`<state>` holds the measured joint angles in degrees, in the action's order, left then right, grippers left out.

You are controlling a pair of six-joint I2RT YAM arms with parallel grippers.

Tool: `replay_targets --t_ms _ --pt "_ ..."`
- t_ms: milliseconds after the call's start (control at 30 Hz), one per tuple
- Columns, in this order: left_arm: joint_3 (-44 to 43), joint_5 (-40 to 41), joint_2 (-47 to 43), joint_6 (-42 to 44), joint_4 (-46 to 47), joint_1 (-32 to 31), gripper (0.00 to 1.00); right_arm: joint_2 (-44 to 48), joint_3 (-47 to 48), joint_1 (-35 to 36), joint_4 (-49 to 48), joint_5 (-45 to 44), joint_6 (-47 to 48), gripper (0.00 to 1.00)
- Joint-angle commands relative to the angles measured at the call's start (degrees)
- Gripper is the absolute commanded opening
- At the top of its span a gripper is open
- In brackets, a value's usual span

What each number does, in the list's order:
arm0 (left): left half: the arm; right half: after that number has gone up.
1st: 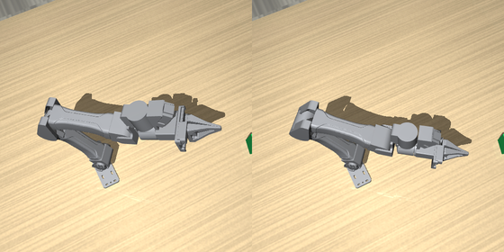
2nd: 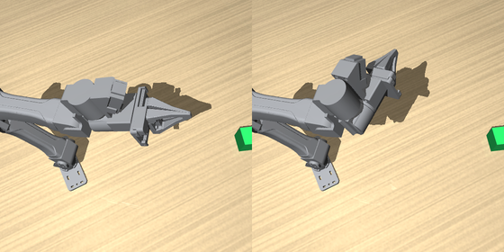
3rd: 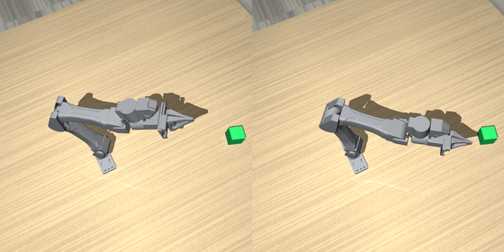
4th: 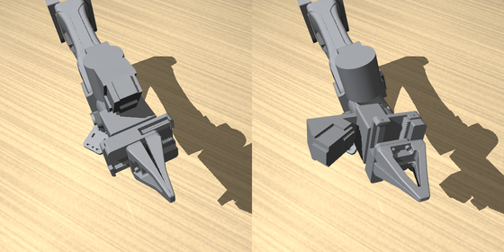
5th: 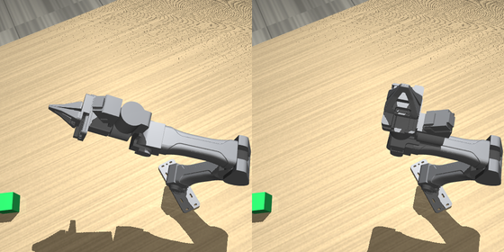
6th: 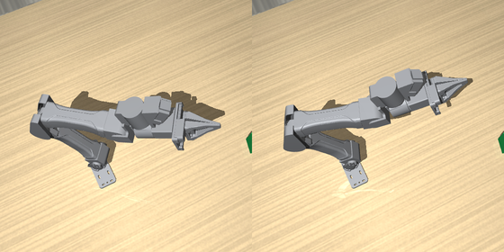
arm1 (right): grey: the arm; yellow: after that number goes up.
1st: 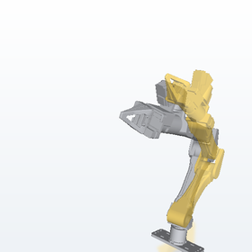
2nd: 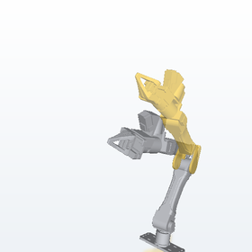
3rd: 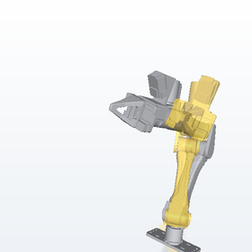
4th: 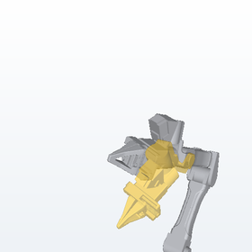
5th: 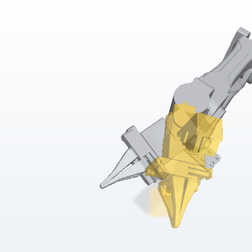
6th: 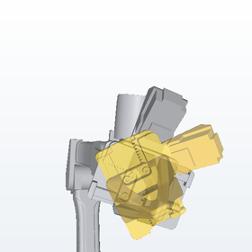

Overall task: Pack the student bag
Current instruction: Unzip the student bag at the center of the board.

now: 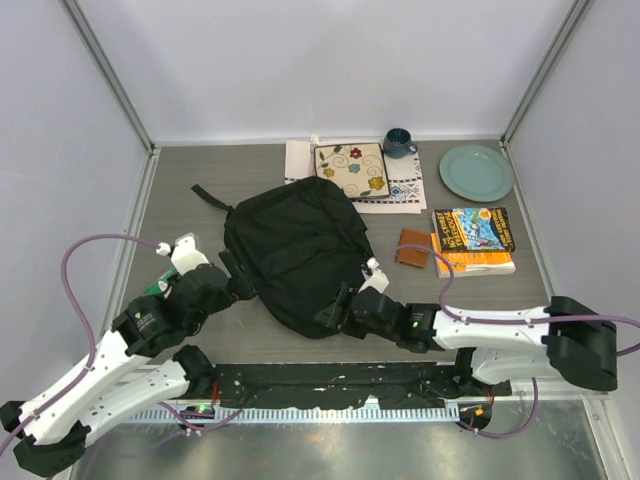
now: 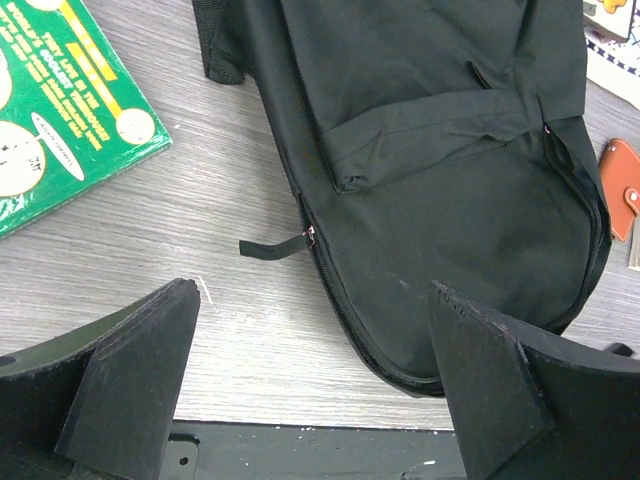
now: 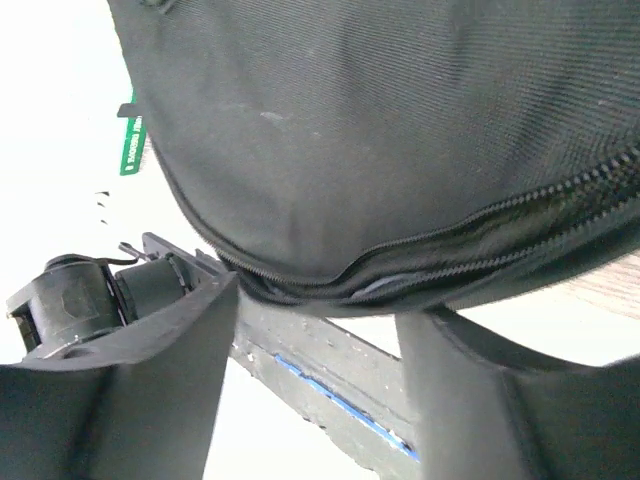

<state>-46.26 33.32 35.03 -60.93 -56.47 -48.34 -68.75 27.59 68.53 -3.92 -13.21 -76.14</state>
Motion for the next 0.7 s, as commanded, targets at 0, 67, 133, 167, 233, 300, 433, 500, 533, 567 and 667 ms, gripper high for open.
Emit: replay_targets --t_ms 0,67,133,167,233,300,433,500,533,567,667 --pt "-3.57 0.08 1.36 1.86 -1.28 0.26 1.00 8.44 6.24 1.60 13.97 -9.08 10.19 0.75" --pt "-3.57 -0.53 1.62 2.13 -0.58 0.26 1.00 12.39 8.60 1.60 20.50 -12.96 12.15 0.81" --pt "-3.31 -0.89 2.15 2.92 1.09 0.26 1.00 18.20 9.49 1.60 28.25 -19.36 13.82 0.84" --pt "-3.31 -1.06 2.59 3.35 1.71 0.26 1.00 19.95 10.28 1.60 30.53 -22.00 13.82 0.84" --pt "-3.92 -1.77 3.81 4.32 3.46 0.17 1.00 24.79 10.81 1.52 37.12 -29.19 12.69 0.85" --pt "-5.15 -3.08 6.27 5.37 5.13 0.26 1.00 28.91 11.34 1.25 42.82 -33.44 11.28 0.86" --pt "-6.56 -6.15 10.93 6.08 8.21 0.26 1.00 34.45 11.52 -0.06 47.42 -39.78 10.31 0.87" --pt "-6.65 -8.09 13.12 6.69 11.10 0.17 1.00 35.78 12.30 -0.68 50.48 -41.89 10.05 0.88" --pt "-6.82 -9.66 13.92 6.87 11.81 0.26 1.00 36.58 12.57 -0.77 51.55 -42.42 9.87 0.88" --pt "-6.91 -10.11 14.80 7.05 12.34 0.26 1.00 36.84 13.09 -1.12 52.52 -42.86 9.96 0.88" --pt "-7.53 -11.52 17.53 7.14 14.27 0.26 1.00 35.97 14.06 -2.26 56.91 -43.39 9.96 0.90"
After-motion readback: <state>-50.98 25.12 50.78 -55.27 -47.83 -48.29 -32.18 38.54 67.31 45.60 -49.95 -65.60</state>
